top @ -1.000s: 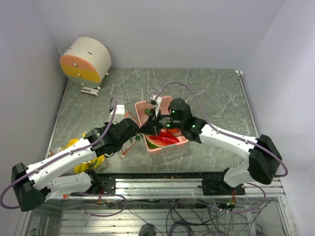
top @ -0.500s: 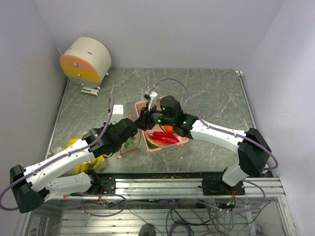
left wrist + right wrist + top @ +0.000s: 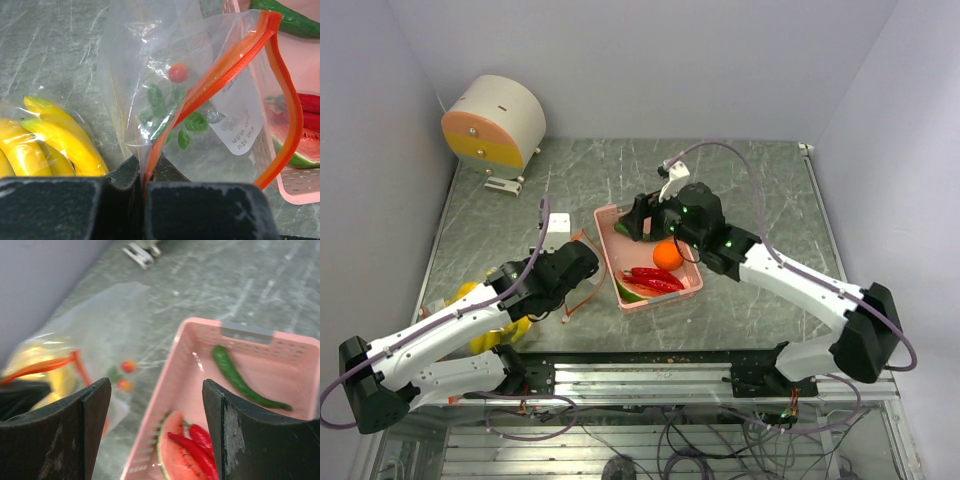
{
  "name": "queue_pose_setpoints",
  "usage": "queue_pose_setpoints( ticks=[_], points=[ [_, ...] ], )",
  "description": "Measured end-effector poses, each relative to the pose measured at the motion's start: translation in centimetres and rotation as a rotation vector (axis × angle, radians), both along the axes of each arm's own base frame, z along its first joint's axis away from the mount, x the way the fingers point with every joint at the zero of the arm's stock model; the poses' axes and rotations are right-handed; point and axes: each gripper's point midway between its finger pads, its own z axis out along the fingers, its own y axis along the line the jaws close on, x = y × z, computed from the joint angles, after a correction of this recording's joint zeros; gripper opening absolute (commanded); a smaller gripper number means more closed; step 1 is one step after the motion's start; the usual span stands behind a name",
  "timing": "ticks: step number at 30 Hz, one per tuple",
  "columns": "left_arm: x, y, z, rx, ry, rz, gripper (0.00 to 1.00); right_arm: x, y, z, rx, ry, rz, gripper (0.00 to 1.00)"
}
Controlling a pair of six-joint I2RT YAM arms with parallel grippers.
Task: Place the food in the zip-top bag and seal the zipper
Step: Place the fake fruit in the zipper food storage bag, then pick up the fake vegetable from the bin.
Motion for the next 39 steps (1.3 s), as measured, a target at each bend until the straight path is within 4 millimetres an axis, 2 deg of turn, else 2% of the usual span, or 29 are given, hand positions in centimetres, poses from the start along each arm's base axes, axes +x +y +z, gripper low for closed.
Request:
queue_pose_setpoints(
  ticks=[3,6,10,12,20,26,27,28,30,31,32,36,39],
  points=[
    [-0.1,0.1,0.1,0.002,0.000,-0.002,0.07,2.9,-1.4,-2.7,-0.054,0.047,-0.069,0.74],
    [-0.1,0.2,0.2,-0.002,-0.003,-0.004,0.07,5.4,-1.9,-7.8,-0.158,0.124,-0.096,0.75],
    [-0.2,0.3,0.5,-0.009,-0.011,-0.007,0.07,6.5,-1.8,-14.3,-0.310,0.208,-0.074,0.77],
    [-0.2,0.3,0.6,-0.011,-0.014,-0.008,0.07,6.7,-1.7,-16.1,-0.359,0.218,-0.056,0.77],
    [-0.3,0.4,0.7,-0.008,-0.018,-0.016,0.07,9.7,0.3,-18.0,-0.440,0.162,-0.011,0.76],
    [-0.3,0.4,0.7,-0.006,-0.018,-0.017,0.07,10.2,0.2,-21.8,-0.529,0.178,0.018,0.67],
    [-0.3,0.4,0.7,-0.006,-0.018,-0.018,0.07,10.1,0.0,-22.4,-0.544,0.186,0.021,0.62],
    [-0.3,0.5,0.7,-0.007,-0.018,-0.018,0.07,10.1,-0.1,-22.8,-0.555,0.190,0.023,0.50],
    [-0.3,0.5,0.7,-0.008,-0.019,-0.017,0.07,10.0,-0.3,-23.3,-0.573,0.191,0.028,0.18],
    [-0.3,0.5,0.7,-0.008,-0.019,-0.017,0.07,10.0,-0.3,-23.4,-0.578,0.191,0.029,0.05],
    [-0.3,0.5,0.7,-0.008,-0.018,-0.017,0.07,9.9,-0.3,-23.6,-0.580,0.195,0.034,0.00],
    [-0.3,0.5,0.7,-0.006,-0.018,-0.017,0.07,9.8,-0.2,-23.5,-0.566,0.205,0.031,0.00],
    [-0.3,0.5,0.6,-0.003,-0.016,-0.017,0.07,9.0,-0.3,-22.2,-0.528,0.210,0.033,0.00]
  ],
)
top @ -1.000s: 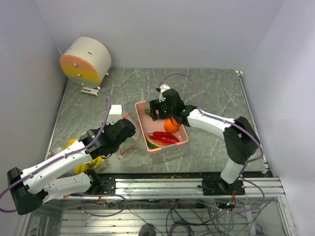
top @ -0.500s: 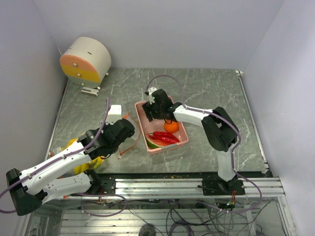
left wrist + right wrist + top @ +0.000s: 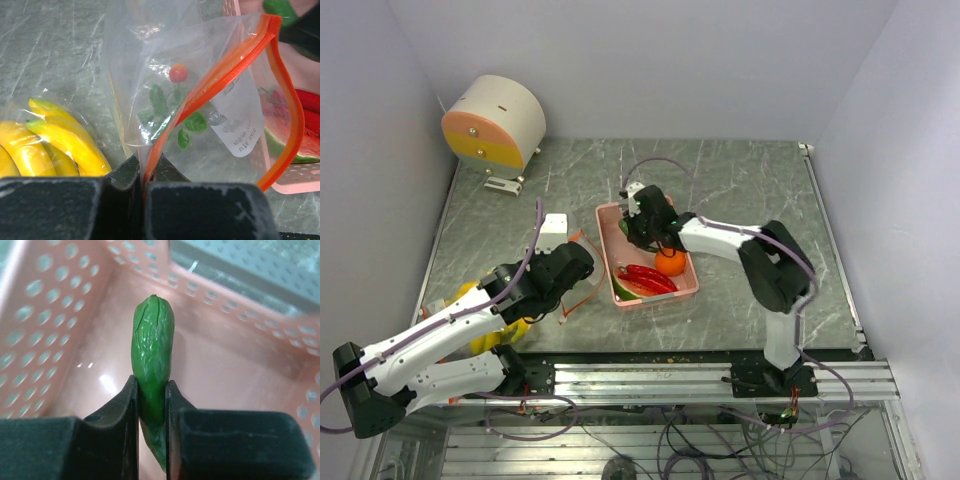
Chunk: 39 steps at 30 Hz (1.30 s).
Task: Place the food in the zip-top bag and seal the zipper
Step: Pick up the fake vegetable from the bin, then place the fake vegetable in the zipper food storage bag.
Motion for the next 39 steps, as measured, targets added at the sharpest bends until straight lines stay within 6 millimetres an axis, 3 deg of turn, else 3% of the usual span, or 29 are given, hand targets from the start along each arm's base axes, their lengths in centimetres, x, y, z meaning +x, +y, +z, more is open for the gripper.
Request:
queue_pose_setpoints(
  ticks=[2,4,7,10,13,17,21,27,34,36,39],
  points=[
    [0.0,0.0,-0.1,0.003,0.002,0.000,0.07,-1.2,-0.6,2.1,0.044,-0.010,-0.003,0.00],
    [0.0,-0.1,-0.2,0.006,0.005,0.000,0.07,-2.5,-1.1,6.2,0.128,-0.057,-0.006,0.00],
    [0.0,-0.1,-0.2,0.006,0.006,-0.001,0.07,-4.4,-1.1,14.9,0.335,-0.190,0.025,0.00],
    [0.1,-0.2,-0.1,0.001,0.004,-0.004,0.07,-7.3,-1.0,22.3,0.558,-0.304,0.111,0.00],
    [0.2,-0.6,0.0,-0.013,0.001,-0.014,0.07,-11.2,-1.0,26.3,0.748,-0.343,0.232,0.00],
    [0.3,-1.5,0.3,-0.043,0.001,-0.041,0.07,-15.4,0.1,26.9,0.957,-0.267,0.374,0.00],
    [0.5,-2.6,1.2,-0.094,-0.005,-0.068,0.07,-17.4,1.1,26.5,1.164,-0.147,0.456,0.00],
    [0.3,-3.6,1.9,-0.156,-0.008,-0.100,0.07,-17.4,3.6,26.4,1.364,0.054,0.499,0.00],
    [0.0,-3.5,2.8,-0.193,-0.027,-0.109,0.07,-20.2,6.9,28.5,1.443,0.134,0.618,0.00],
    [0.0,-3.5,2.9,-0.198,-0.030,-0.110,0.07,-19.8,7.6,27.9,1.442,0.153,0.608,0.01],
    [-0.1,-3.5,2.9,-0.201,-0.027,-0.113,0.07,-18.9,8.6,25.9,1.424,0.188,0.564,0.14]
  ],
)
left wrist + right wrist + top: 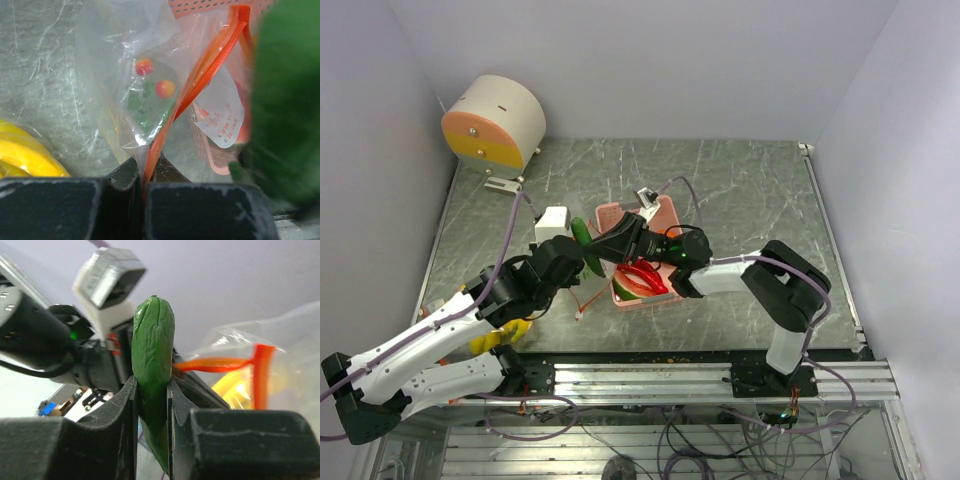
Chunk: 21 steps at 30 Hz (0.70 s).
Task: Place the food in the zip-top bag and seal the zipper
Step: Place the fake vegetable in the zipper food storage bag.
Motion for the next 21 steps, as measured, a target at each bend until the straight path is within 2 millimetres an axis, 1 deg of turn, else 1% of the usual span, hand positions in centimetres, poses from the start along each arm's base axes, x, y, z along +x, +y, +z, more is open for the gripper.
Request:
queue_pose_setpoints(
  ticks=[2,5,9,11,14,18,20,21],
  points=[
    [0.0,-0.1,0.0,-0.003,0.002,-0.004,0.07,0.6,0.4,-1.3,-0.019,0.017,-0.020,0.16],
    [0.0,-0.2,0.4,-0.013,-0.002,-0.007,0.07,1.3,0.4,-2.7,-0.041,0.012,-0.074,0.16],
    [-0.1,-0.1,0.9,-0.027,-0.013,-0.006,0.07,2.2,0.0,-3.8,-0.080,-0.028,-0.169,0.17],
    [-0.2,0.1,1.1,-0.031,-0.016,-0.006,0.07,2.6,-0.2,-4.1,-0.115,-0.055,-0.224,0.18],
    [-0.2,0.1,1.2,-0.035,-0.020,-0.005,0.07,3.0,0.2,-3.6,-0.191,-0.122,-0.321,0.28],
    [-0.2,0.1,1.0,-0.029,-0.016,-0.005,0.07,2.7,1.9,-2.7,-0.287,-0.222,-0.395,0.40],
    [-0.1,0.0,0.9,-0.024,-0.012,-0.005,0.07,2.8,2.4,-3.1,-0.330,-0.243,-0.413,0.51],
    [-0.1,0.0,0.8,-0.020,-0.009,-0.005,0.07,3.1,2.5,-3.8,-0.366,-0.247,-0.429,0.57]
  ],
)
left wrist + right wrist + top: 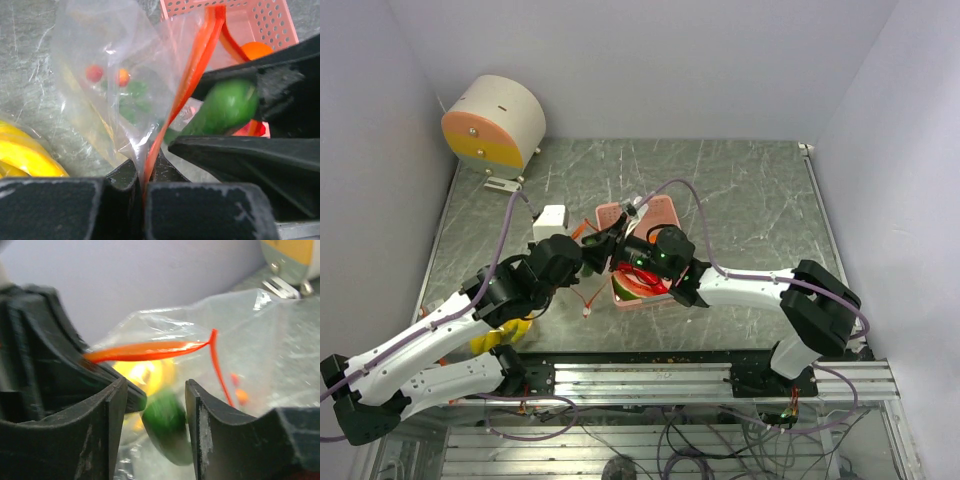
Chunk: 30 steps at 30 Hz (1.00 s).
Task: Place the food in the zip-top bag and seal the zipper
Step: Place the fake vegetable in the zipper food storage bag, then pick up the fake fruit from the bin.
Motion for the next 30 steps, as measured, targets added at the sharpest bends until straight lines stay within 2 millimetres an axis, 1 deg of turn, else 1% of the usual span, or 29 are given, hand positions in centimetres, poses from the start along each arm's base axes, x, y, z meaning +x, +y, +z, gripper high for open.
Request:
queue_pose_setpoints(
  ticks=[2,3,6,8,10,12,14,15,17,19,20,22,24,25,27,30],
  points=[
    [0.0,-0.1,-0.2,0.006,0.004,0.000,0.07,0.5,-0.2,-1.6,-0.061,0.015,-0.033,0.70],
    [0.1,-0.1,-0.2,0.007,0.005,0.000,0.07,0.7,-0.4,-2.5,-0.092,0.020,-0.049,0.73],
    [0.1,-0.1,-0.2,0.008,0.005,0.000,0.07,0.8,-1.3,-4.1,-0.157,0.031,-0.084,0.74],
    [0.1,-0.1,-0.2,0.007,0.005,0.000,0.07,0.7,-2.0,-4.0,-0.175,0.024,-0.100,0.74],
    [0.0,-0.1,-0.1,0.006,0.004,0.000,0.07,0.6,-2.8,-3.1,-0.180,0.006,-0.119,0.74],
    [0.0,0.0,-0.1,0.005,0.003,0.001,0.07,0.6,-3.8,-1.3,-0.167,-0.020,-0.145,0.74],
    [0.0,0.0,-0.1,0.002,0.001,0.001,0.07,0.7,-5.3,0.8,-0.158,-0.046,-0.195,0.74],
    [0.0,0.0,0.0,0.000,0.000,0.001,0.07,0.8,-5.9,1.5,-0.158,-0.052,-0.218,0.75],
    [-0.1,0.1,0.1,-0.005,-0.004,0.001,0.07,1.6,-7.2,2.7,-0.181,-0.045,-0.293,0.82],
    [-0.1,0.2,0.3,-0.012,-0.009,0.000,0.07,2.9,-8.2,2.9,-0.229,-0.016,-0.367,0.94],
    [-0.1,0.2,0.4,-0.016,-0.012,0.000,0.07,3.8,-8.7,2.5,-0.268,0.010,-0.404,0.99],
    [-0.2,0.3,0.7,-0.023,-0.018,0.000,0.07,5.7,-9.9,0.8,-0.353,0.068,-0.473,1.00],
    [-0.3,0.4,0.8,-0.026,-0.022,-0.002,0.07,7.7,-11.2,-1.7,-0.450,0.138,-0.538,1.00],
    [-0.3,0.4,0.9,-0.027,-0.024,-0.002,0.07,8.4,-12.0,-3.3,-0.501,0.177,-0.568,1.00],
    [-0.3,0.4,0.9,-0.024,-0.026,-0.004,0.07,9.2,-13.7,-6.5,-0.594,0.246,-0.612,1.00],
    [-0.3,0.5,0.8,-0.018,-0.025,-0.007,0.07,9.4,-15.2,-10.3,-0.707,0.328,-0.638,1.00]
  ],
)
